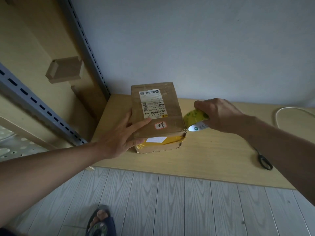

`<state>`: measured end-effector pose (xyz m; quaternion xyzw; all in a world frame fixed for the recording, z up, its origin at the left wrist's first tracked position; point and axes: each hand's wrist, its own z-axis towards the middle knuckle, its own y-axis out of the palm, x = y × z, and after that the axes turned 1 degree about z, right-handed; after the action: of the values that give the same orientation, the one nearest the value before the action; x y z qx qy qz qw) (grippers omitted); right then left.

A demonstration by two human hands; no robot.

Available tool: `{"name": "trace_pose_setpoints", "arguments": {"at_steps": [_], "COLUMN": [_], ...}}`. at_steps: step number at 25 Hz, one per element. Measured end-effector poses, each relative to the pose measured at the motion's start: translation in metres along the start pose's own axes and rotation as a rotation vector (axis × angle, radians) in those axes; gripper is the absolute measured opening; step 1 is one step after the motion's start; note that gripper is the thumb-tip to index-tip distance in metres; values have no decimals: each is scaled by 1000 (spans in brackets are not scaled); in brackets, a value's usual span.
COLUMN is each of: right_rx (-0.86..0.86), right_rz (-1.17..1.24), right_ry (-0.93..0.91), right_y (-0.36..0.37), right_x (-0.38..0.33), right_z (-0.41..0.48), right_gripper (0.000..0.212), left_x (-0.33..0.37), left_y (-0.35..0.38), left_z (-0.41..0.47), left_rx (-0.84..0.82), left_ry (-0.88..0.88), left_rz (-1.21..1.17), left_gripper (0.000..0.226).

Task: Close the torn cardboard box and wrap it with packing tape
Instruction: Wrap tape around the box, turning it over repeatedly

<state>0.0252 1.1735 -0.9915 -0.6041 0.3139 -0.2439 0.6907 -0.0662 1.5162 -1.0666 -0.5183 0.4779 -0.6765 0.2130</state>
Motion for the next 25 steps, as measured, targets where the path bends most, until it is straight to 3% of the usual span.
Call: {"name": "trace_pose_setpoints", "arguments": {"at_steps": [5,9,15,18,22,25], "right_rx": [-94,-16,54,60,10,15], "right_rz": [19,20,9,25,125,165], "right_ry": [85,37,-34,-26,143,199], "right_y": [21,27,28,27,34,42], "right_x": [-1,6,12,13,12,9], "right_z": [-4,-5,-7,-8,-7,-7], "right_gripper": [26,25,21,21,24,19], "left_x": [5,2,2,2,10,39], "left_y": [-4,-4,0,-2,-9,-14], "left_z": [-2,4,5,5,8,31], "left_rx": [-8,147,131,100,27,-165], "left_ry": [9,103,178,157,153,75], "left_rz": [59,347,357,373,466,495], "left_gripper": [56,58,57,58,59,70]}}
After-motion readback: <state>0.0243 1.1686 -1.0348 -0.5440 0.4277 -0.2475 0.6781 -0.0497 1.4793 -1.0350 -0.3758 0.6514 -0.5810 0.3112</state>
